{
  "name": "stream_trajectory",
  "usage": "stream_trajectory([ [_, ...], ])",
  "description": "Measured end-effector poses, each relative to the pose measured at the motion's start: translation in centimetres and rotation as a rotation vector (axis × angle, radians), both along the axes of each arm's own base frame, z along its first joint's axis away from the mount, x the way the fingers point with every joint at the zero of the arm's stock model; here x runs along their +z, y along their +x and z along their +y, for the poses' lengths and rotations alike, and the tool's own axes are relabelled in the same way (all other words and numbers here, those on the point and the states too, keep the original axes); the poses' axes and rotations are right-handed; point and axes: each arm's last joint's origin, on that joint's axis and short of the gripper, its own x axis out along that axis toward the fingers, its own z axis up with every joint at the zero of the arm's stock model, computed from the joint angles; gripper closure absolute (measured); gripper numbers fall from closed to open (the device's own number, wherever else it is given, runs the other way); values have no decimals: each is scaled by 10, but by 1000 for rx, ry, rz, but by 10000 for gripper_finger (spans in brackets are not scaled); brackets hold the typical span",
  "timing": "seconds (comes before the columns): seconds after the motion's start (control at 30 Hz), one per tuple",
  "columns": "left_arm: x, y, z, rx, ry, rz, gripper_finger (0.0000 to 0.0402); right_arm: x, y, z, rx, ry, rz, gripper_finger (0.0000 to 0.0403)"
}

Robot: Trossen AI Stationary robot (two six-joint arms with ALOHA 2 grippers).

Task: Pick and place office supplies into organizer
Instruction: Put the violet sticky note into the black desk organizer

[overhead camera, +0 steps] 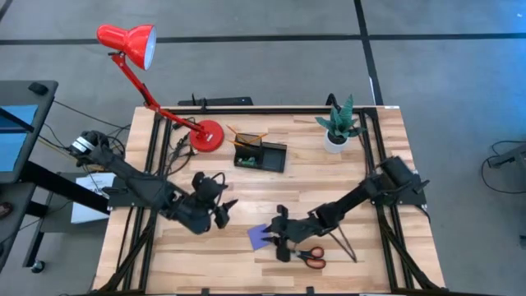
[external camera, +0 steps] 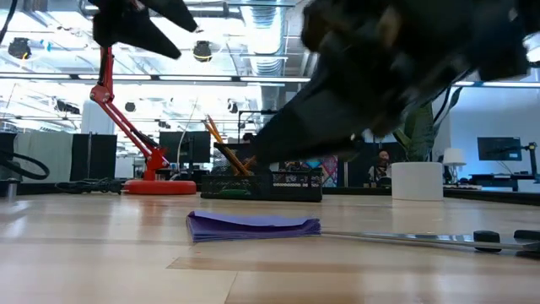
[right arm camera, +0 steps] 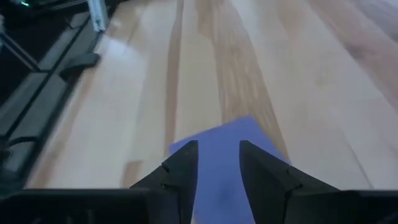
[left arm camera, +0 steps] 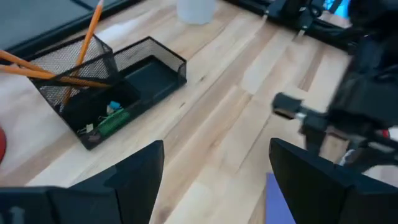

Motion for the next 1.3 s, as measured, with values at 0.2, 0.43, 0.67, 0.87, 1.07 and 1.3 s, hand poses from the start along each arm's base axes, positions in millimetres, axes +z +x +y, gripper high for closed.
stream_trajectory([
  [0.2, 1, -8, -12, -7, 44, -34, 120, -21, 19, 6, 40, -22, 54, 290],
  [0.43, 1, -8, -12, 1, 48, -40, 120, -22, 25, 1, 27, -61, 212, 290],
  [0.67, 1, -7, -11, 5, 58, -37, 120, -24, 34, -30, -96, -99, 259, 290],
  [0.87, 1, -8, -10, 14, 50, -37, 120, -23, 43, -63, -207, -107, 263, 290],
  [1.07, 0, -7, -11, -16, 8, -14, 120, -12, 43, -81, -240, -96, 281, 290],
  [1.3, -1, -7, -13, -65, -44, 22, 120, 23, 33, -88, -222, -147, 301, 290],
])
